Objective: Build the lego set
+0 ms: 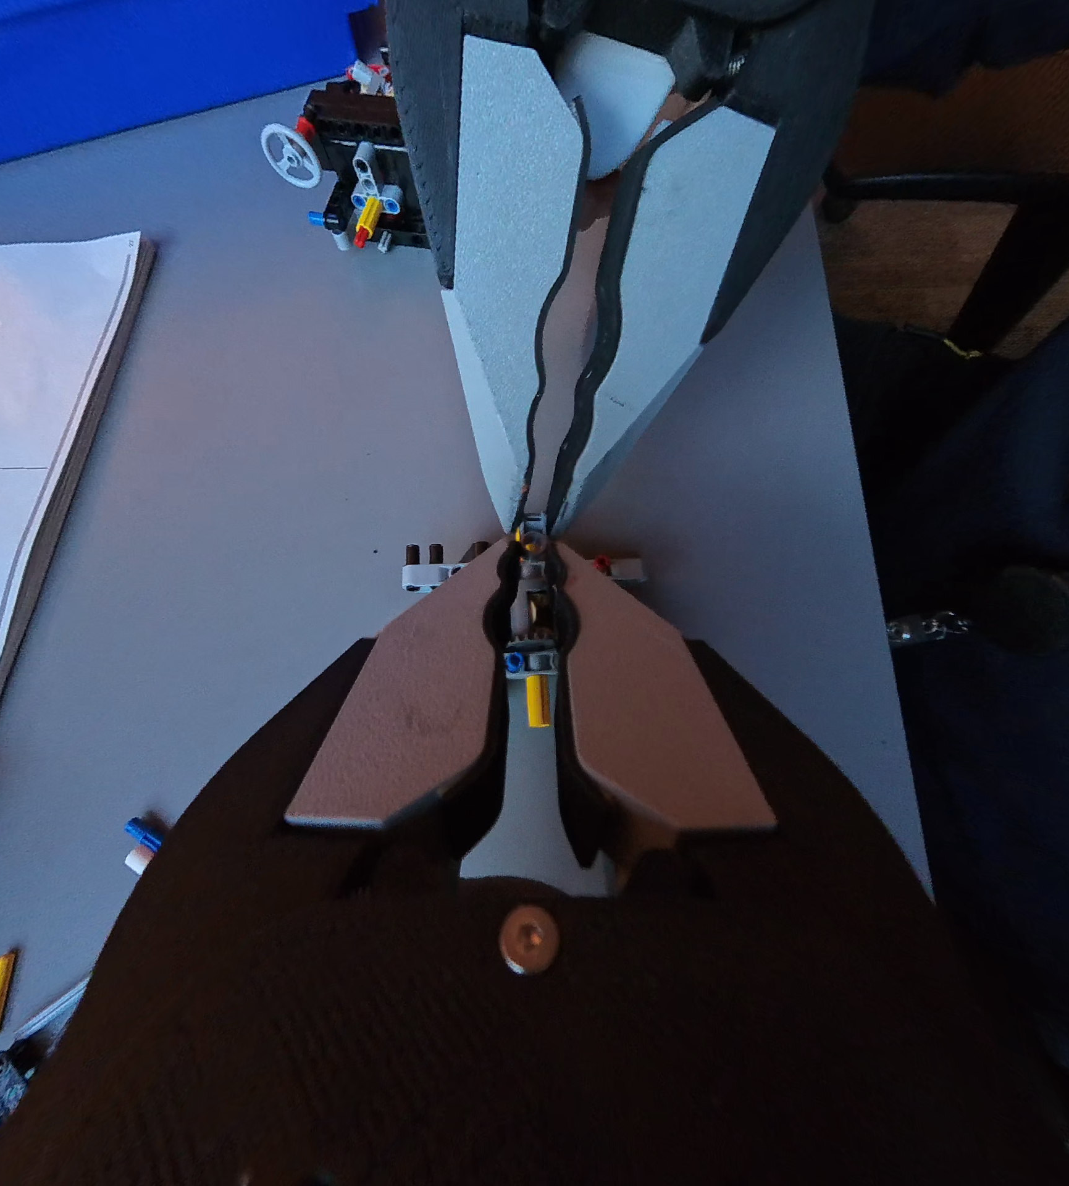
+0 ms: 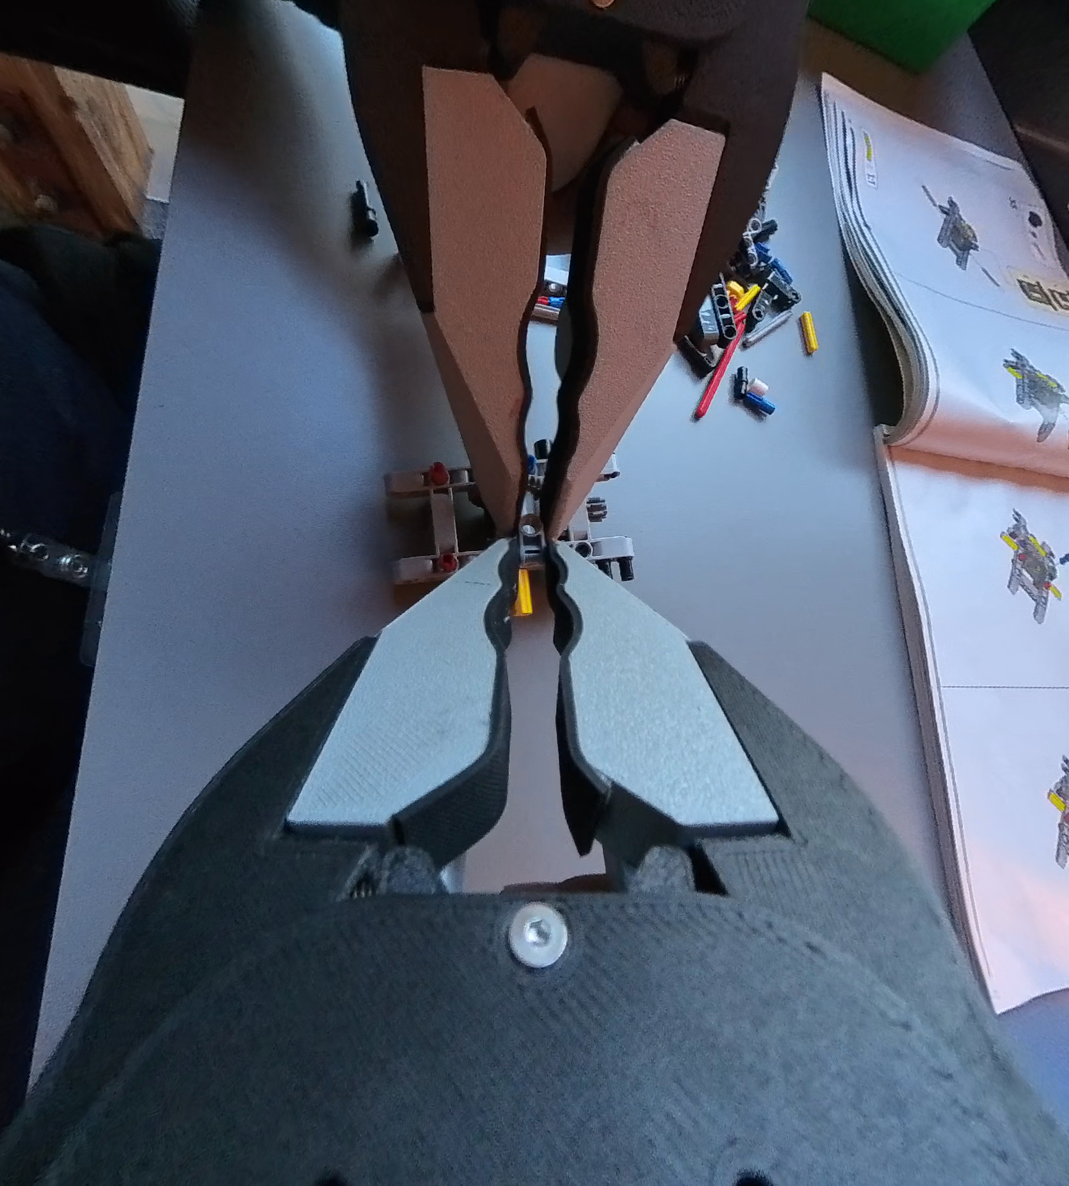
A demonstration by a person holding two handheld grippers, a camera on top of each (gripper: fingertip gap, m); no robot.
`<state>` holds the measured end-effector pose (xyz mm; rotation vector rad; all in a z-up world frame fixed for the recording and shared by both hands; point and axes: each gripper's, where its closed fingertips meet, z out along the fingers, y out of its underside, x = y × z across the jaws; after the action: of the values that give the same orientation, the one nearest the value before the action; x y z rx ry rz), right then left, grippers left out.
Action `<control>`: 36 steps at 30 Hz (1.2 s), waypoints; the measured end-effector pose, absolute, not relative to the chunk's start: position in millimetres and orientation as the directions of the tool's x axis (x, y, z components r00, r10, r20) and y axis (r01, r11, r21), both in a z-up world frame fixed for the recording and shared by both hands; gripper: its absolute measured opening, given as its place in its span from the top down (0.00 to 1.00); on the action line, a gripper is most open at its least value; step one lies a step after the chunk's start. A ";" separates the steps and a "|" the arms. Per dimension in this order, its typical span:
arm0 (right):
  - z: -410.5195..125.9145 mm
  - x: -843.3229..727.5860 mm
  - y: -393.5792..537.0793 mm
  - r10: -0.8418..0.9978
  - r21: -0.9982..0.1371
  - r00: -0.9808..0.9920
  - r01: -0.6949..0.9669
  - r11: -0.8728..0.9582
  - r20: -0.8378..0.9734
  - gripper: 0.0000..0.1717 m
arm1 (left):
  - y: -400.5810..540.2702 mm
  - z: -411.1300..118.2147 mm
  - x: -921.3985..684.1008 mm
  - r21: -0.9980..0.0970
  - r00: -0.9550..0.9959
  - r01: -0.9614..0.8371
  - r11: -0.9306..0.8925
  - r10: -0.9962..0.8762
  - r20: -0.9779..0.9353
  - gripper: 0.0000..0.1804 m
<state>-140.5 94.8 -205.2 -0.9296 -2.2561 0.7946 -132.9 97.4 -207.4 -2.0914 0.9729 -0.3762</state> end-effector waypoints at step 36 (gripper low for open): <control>-210.3 -139.3 99.9 0.756 -0.679 -0.575 0.421 0.601 0.313 0.98 | 94.9 -208.0 -151.3 -0.750 0.691 -0.520 -0.408 -0.718 -0.088 0.90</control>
<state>-139.3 99.9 -210.3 -0.9273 -2.2353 0.7384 -151.3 94.9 -208.0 -2.1032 0.9452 -0.3160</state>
